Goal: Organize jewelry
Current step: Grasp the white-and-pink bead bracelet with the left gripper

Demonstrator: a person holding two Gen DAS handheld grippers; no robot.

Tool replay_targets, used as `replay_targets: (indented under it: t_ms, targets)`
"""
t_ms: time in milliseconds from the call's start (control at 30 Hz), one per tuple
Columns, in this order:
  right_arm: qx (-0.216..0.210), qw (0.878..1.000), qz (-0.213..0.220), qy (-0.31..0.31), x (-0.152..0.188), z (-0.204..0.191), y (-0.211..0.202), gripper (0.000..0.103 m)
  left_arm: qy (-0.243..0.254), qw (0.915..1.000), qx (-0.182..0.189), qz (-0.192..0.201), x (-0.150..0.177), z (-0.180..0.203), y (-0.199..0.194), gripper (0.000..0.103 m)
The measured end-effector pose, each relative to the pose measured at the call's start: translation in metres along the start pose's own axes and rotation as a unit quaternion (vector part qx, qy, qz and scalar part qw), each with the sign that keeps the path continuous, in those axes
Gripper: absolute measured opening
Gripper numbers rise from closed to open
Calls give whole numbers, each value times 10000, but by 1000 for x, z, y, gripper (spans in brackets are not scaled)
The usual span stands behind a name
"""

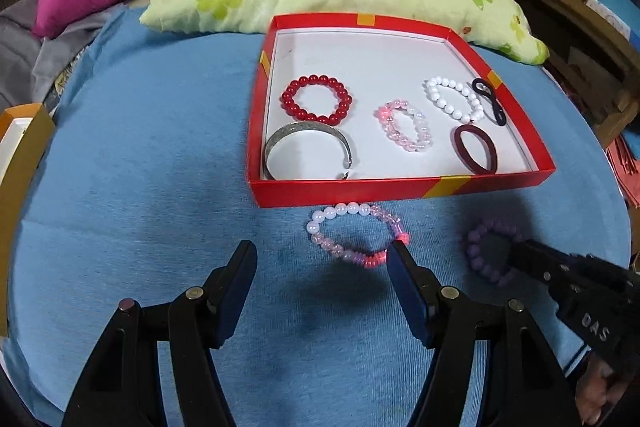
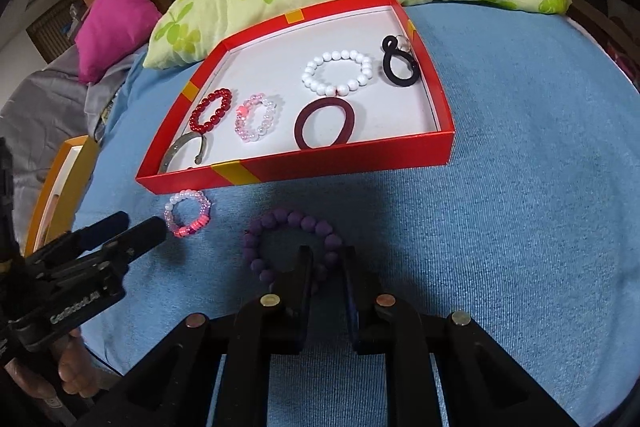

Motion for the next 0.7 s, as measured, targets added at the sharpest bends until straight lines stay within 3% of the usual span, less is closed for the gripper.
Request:
replay_targets:
  t_ms: [200,567,633,700]
  targets:
    - [-34,10000,-54,61,1,2,1,18,-122,9995,236,-174,-2,8,17,72]
    - [-111,9998,-110,119,1,5,2,18,227,9997,-37,-24,0,18,23,72]
    - [-124,9998,-116,137,1,5,2,18,274,9996,-57,-7,1,18,22,69]
    - [-113,9998,-113,130,1,5,2,18,309,9995,-39,19,2,18,20,57]
Point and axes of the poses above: each gripper's, at about its wrist camera, not at the fingertips, and y roughly the way its jaws point, z to its right, x to its underside, the point moved 2 cm from there along y, roughly the way its jaws point, and after that the axes turned 5 degrees about x, right-handed, at the moved point
